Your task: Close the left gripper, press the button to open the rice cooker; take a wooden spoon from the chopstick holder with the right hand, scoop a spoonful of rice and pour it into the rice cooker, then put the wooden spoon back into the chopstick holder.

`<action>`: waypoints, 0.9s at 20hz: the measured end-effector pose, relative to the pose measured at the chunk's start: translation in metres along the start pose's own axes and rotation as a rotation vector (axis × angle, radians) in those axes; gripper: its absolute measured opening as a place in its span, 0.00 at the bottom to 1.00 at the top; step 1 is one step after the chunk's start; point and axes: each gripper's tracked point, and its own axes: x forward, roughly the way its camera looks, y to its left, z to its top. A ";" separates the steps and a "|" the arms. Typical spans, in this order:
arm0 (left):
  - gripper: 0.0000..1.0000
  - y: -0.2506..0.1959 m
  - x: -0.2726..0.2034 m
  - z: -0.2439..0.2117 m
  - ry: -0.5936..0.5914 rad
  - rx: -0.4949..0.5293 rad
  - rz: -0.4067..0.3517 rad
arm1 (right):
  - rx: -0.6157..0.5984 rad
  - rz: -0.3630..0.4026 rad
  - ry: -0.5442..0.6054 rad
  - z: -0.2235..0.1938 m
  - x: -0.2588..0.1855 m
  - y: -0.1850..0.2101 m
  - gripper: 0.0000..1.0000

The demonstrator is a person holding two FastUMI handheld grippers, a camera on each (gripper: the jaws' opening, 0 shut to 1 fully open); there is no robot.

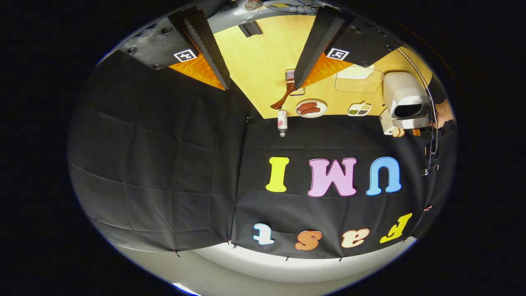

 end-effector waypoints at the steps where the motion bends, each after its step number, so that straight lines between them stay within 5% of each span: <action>1: 0.96 0.000 -0.002 -0.009 0.010 0.003 0.001 | -0.004 0.000 0.001 -0.001 -0.001 0.000 0.98; 18: 0.97 0.001 -0.012 -0.086 0.073 0.098 0.023 | 0.003 0.012 0.044 -0.013 0.005 0.006 0.98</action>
